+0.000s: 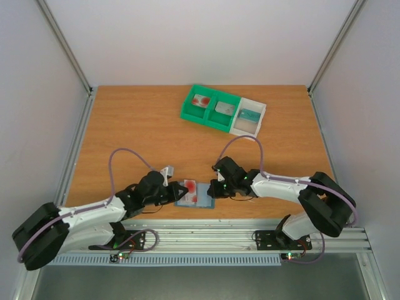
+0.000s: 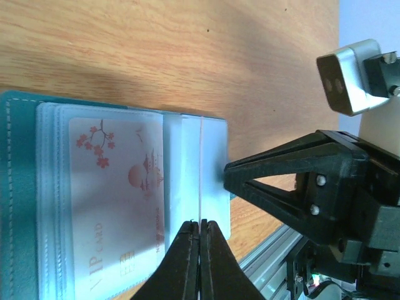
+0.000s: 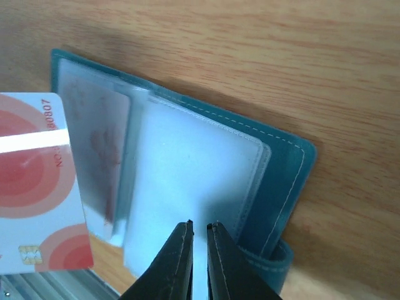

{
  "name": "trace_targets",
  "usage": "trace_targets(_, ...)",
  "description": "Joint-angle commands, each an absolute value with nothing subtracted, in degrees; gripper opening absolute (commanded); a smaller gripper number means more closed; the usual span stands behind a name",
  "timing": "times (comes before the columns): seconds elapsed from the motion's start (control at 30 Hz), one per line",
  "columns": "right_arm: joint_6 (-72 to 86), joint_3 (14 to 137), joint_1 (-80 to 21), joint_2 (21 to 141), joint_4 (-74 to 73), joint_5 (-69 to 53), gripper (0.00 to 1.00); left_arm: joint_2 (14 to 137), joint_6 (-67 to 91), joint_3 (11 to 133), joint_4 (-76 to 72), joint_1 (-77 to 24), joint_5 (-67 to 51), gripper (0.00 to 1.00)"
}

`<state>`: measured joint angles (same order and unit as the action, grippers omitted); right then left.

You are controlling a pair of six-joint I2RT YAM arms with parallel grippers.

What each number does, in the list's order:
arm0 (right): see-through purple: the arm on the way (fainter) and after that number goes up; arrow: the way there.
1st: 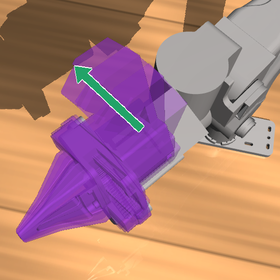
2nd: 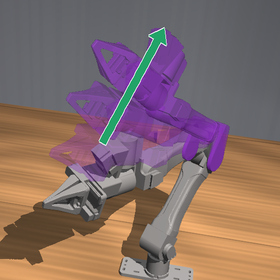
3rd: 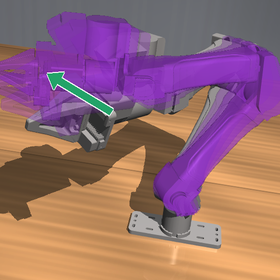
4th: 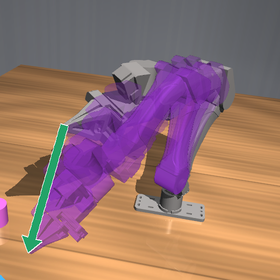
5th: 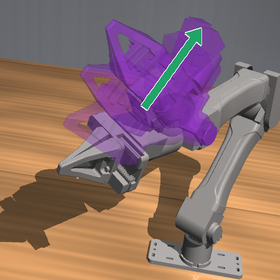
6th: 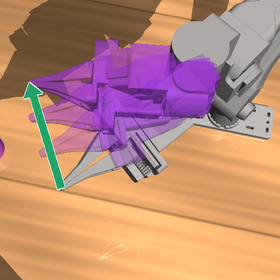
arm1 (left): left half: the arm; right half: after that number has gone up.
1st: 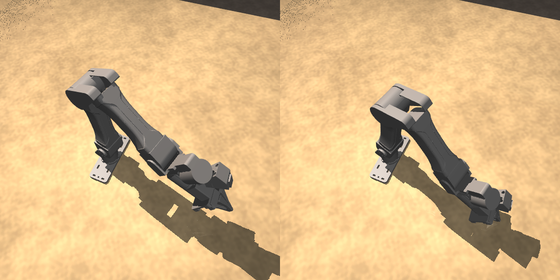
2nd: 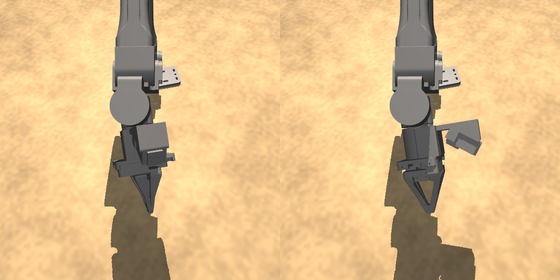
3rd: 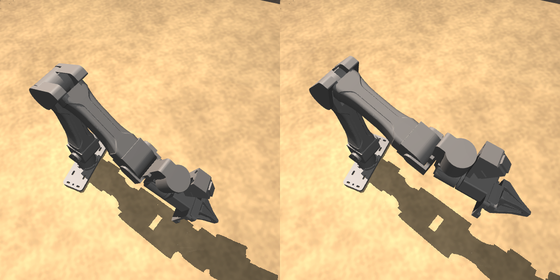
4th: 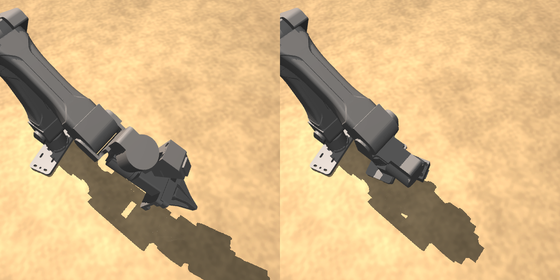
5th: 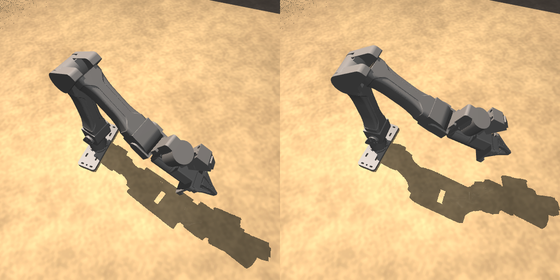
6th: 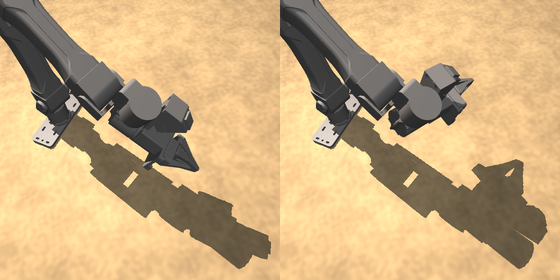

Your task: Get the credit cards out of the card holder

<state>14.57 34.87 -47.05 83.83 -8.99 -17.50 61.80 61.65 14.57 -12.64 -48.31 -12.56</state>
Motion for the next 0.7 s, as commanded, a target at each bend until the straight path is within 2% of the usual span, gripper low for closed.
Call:
trace_targets(0.0, 9.0, 38.2, -47.6, 78.0, -16.0, -13.6, 0.09, 54.9, 58.7, 15.8, -3.8, -48.1, -8.8, 0.00)
trace_targets(0.17, 4.2, 40.5, -47.2, 73.7, -19.5, -14.3, 0.10, 47.1, 55.5, 16.8, 3.7, -48.0, -8.4, 0.00)
trace_targets(0.47, -5.9, 49.7, -47.1, 65.5, -34.5, -22.1, 0.13, 35.9, 48.4, 18.6, 4.0, -48.0, -20.7, 0.00)
trace_targets(0.67, -12.3, 57.7, -47.2, 64.3, -47.3, -28.4, 0.16, 34.4, 44.3, 22.6, 10.8, -48.0, -27.2, 0.00)
